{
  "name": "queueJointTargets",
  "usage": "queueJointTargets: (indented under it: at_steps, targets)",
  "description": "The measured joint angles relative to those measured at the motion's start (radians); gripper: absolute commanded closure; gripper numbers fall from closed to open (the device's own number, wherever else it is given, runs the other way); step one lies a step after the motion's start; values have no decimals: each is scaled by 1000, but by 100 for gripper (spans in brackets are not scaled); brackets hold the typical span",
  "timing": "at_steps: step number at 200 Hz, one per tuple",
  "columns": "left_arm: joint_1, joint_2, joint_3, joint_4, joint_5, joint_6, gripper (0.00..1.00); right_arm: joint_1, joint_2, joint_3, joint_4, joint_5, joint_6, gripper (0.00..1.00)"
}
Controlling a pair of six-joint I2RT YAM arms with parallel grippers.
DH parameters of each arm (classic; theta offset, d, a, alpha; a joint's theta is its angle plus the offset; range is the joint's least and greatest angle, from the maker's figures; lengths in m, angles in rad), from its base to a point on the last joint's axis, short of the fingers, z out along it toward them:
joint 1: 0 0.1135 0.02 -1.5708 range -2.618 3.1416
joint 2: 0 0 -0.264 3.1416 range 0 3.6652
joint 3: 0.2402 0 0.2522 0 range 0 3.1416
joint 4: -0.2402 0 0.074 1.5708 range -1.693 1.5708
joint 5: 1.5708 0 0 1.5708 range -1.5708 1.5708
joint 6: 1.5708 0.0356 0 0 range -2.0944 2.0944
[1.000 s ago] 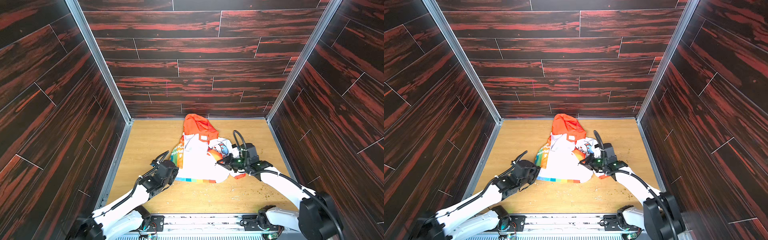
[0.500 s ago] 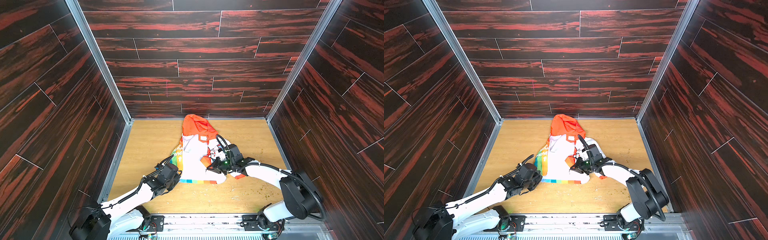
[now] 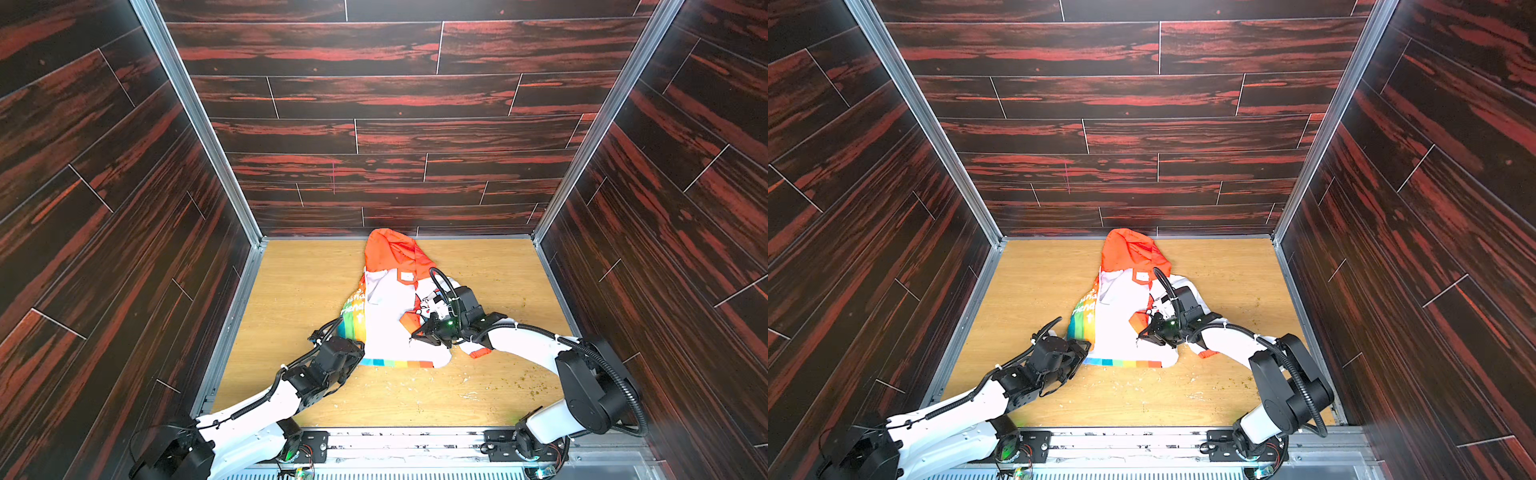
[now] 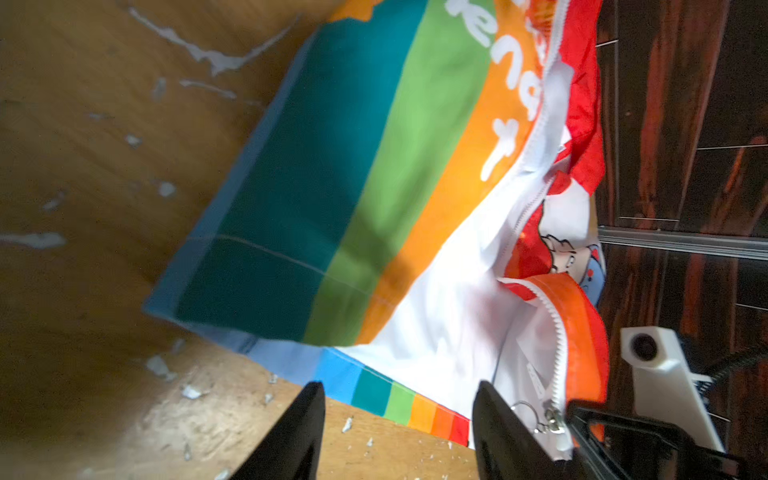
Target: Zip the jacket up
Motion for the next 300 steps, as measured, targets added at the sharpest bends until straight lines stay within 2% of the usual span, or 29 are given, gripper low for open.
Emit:
queueJointTargets:
  at_steps: [35,86,143,189,237,300]
  targets:
    - [-2,-10,-48,69,-16,41,39,0,0,14,-10,-2,-8,100]
    - [-2,118,-53,164,-10,82,41,0,-2,14,-29,-1,-15,100]
    - [-2,172,-68,258,-46,87,41,0,-3,14,-63,0,-23,100]
    - [0,272,-75,348,-50,109,43,0,-3,14,-82,0,-33,100]
    - [16,308,-76,398,-35,134,48,0,-23,14,-92,5,-33,100]
    - [69,406,-25,443,45,172,54,0,-37,8,-89,10,-17,100]
